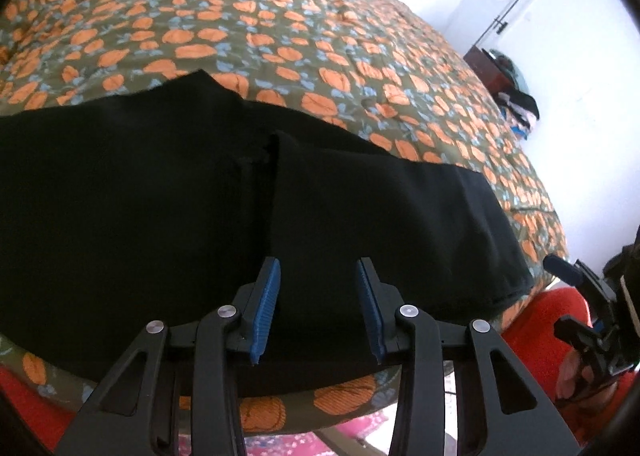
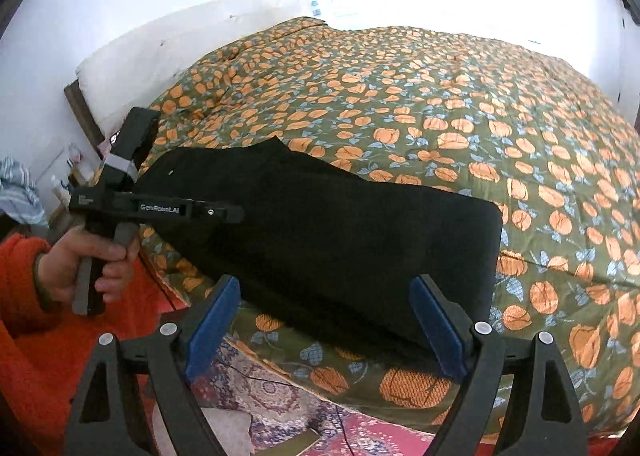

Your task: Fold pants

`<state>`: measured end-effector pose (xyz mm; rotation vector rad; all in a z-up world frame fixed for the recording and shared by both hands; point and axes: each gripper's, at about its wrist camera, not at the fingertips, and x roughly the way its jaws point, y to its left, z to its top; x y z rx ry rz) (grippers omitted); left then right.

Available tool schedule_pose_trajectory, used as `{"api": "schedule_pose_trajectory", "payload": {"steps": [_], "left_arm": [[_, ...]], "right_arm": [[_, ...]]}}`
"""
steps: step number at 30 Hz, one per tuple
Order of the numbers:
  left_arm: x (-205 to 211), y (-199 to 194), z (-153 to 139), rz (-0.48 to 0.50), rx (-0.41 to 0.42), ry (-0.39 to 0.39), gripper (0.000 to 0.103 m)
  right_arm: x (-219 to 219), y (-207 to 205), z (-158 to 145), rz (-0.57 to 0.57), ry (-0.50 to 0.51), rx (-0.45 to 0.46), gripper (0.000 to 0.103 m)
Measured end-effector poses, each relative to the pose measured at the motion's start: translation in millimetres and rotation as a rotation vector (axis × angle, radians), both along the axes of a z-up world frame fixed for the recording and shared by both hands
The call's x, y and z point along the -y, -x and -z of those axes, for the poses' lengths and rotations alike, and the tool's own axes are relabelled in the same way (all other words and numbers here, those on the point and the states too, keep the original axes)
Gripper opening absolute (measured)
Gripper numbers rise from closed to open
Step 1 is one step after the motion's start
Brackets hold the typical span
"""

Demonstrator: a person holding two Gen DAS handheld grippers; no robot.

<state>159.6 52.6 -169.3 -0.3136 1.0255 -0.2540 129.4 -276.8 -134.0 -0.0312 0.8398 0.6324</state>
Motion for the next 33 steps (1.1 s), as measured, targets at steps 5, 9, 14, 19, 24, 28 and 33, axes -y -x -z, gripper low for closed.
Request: {"api": "schedule_pose_trajectory", "payload": {"steps": [5,9,14,19,24,28,33], "left_arm": [[-7,2,2,-0.026,-0.001,0.005,0.054],[-2,0,9,-0.004,-0.010,-0.006,0.049],[5,-1,7,0.000,0.012,-0.076,0.039],[10,-4,15,0.027,-0.019,-0.101,0.011],[9,6,4,0.028,0.002,-0.105,0.004],[-9,11,9,0.002,-0.026,-0.104,0.004],[1,3,21,0.030,-0.056,-0.128,0.006]], "right_arm": [[5,-9,5,0.020,-0.028,-0.019,0.087],[7,-15,8,0.034,-0.050,-0.042,0.087],[7,-15,9,0.040,-0.042,-0.040,0.087],[7,-14,11,0.047,-0.035,-0.043,0.087],[7,-14,11,0.050,-0.035,-0.044,0.087],[10,-13,9,0.056,-0.044,-0.037,0.087],[11,-17,16,0.064,-0.056,-0.072,0.087]]}}
